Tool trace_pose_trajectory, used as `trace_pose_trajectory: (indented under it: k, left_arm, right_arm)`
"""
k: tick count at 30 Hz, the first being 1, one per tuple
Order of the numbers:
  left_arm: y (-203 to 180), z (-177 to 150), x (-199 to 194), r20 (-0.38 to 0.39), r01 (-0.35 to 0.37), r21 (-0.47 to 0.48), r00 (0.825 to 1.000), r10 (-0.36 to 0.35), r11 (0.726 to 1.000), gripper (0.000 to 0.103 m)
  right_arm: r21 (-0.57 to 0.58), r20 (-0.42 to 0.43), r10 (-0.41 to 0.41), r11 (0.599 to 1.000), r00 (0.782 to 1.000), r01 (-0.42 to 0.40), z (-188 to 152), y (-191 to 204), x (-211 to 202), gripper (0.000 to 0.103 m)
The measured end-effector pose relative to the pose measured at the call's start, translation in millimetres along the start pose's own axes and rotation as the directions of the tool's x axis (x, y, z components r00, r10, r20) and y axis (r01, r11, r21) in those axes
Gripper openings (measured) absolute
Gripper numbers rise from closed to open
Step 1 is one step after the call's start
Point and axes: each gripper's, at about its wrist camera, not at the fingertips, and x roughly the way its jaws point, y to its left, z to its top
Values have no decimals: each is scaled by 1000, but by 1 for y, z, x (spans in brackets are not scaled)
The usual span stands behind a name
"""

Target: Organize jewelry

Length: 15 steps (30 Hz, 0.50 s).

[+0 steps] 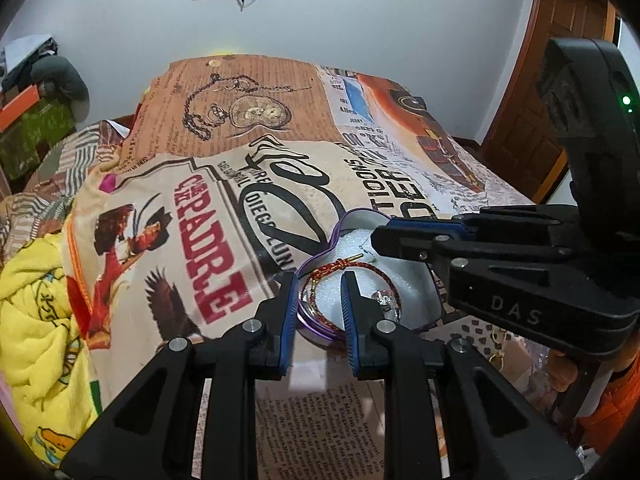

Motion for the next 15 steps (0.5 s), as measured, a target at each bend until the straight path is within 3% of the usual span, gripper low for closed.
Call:
trace_pose_trajectory:
  k: [4,15]
  left_arm:
    - [2,-1,-7,7,-18,-5,1000,18,1000,24]
    - [-3,4,-43,61,-48,-12,997,49,999,33]
  right_arm:
    - [5,-16,8,1000,1000,-8,0,-1,-1,14]
    - [27,56,-43,999,997,41,-8,-11,-48,26]
